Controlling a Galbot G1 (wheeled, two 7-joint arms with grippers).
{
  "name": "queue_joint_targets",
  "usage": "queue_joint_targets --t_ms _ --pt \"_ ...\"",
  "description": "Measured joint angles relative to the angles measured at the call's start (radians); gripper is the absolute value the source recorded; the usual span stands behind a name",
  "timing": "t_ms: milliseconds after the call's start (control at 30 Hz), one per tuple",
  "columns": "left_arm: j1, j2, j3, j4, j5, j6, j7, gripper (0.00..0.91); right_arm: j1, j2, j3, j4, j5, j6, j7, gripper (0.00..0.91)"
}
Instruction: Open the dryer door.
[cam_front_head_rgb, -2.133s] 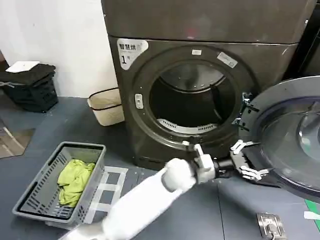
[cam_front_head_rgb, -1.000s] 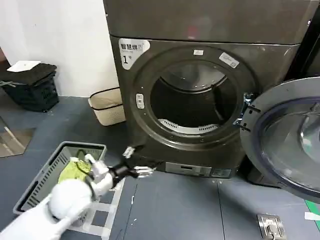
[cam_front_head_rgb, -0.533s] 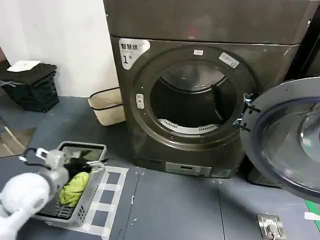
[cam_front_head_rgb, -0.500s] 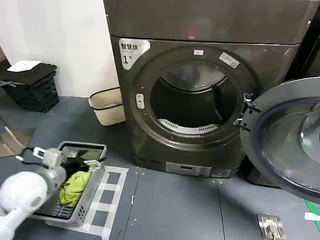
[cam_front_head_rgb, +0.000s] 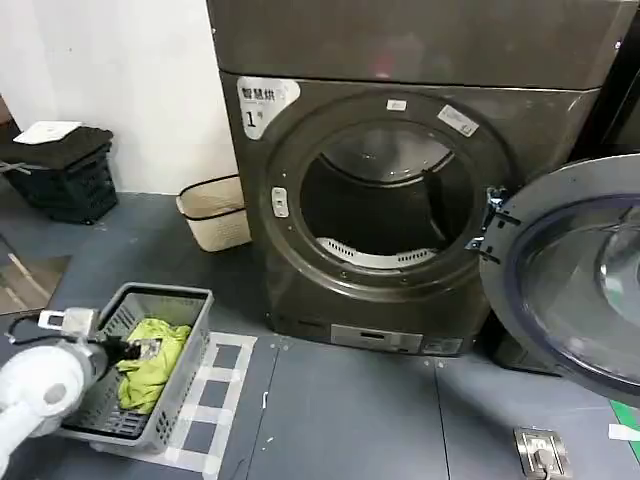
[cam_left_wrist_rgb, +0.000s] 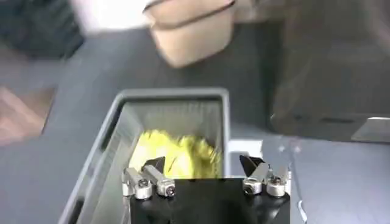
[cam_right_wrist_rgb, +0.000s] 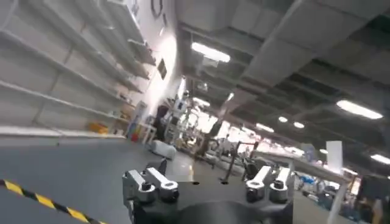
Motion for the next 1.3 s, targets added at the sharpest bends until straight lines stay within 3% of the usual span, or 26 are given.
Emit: queue_joint_targets --t_ms 200,400,767,1300 --pt "-0.039 -0.002 0.051 0.085 -0.235 -0.001 -0.127 0.907 0.000 0.006 -0.007 0.001 0.011 0.029 -0.011 0.907" --pt "-0.081 -0.014 0.093 0.173 -0.338 -0.001 -0.175 0.907 0.000 0.008 -0.014 0.002 0.010 0.043 -0.014 0.907" --pt "-0.113 -0.024 0.121 0.275 -0.399 -0.001 -0.198 0.907 -0.001 0.009 -0.021 -0.006 0.003 0.064 -0.018 0.907" --pt "-0.127 -0.028 0.119 0.287 -0.426 0.000 -0.199 0.907 -0.002 0.017 -0.022 -0.006 -0.013 0.074 -0.024 0.907"
